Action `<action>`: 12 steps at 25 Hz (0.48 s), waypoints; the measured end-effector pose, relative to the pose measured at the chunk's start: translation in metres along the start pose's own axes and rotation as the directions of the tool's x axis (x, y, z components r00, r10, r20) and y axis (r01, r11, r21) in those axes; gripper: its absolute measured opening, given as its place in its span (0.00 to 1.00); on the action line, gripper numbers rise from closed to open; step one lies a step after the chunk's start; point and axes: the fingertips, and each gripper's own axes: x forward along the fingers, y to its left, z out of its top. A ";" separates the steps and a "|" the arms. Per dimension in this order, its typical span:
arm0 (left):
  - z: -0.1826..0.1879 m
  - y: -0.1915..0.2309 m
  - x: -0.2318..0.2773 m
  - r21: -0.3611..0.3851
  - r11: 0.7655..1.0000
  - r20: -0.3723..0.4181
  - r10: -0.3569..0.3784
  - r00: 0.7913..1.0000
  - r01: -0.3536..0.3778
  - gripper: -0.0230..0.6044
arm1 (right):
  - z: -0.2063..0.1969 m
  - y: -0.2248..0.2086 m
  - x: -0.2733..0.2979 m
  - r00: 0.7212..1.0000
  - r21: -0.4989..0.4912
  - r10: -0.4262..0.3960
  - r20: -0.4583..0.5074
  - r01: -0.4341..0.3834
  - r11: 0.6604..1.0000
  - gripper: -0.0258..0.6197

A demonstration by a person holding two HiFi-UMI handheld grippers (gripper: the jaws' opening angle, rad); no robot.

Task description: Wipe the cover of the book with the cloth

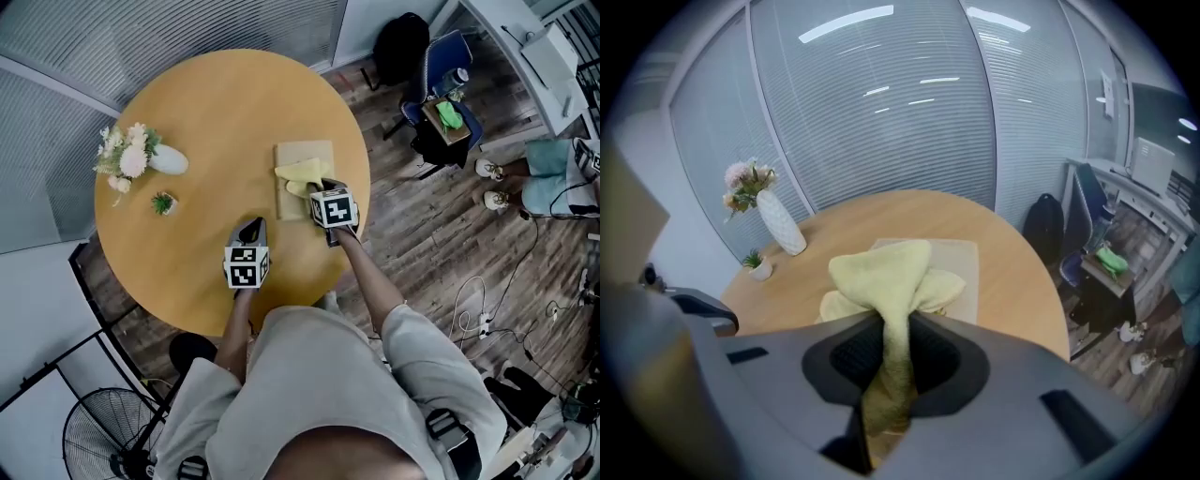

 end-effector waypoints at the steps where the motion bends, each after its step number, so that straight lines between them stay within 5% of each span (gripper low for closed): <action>1: 0.001 -0.002 0.000 0.003 1.000 0.001 -0.001 1.000 0.001 0.05 | -0.001 -0.003 -0.002 1.000 0.002 -0.003 0.001 0.003 1.000 0.14; 12: 0.004 -0.019 0.008 0.029 0.999 -0.002 -0.026 1.000 0.026 0.05 | -0.012 -0.035 -0.018 0.999 0.038 -0.043 0.009 0.042 0.998 0.14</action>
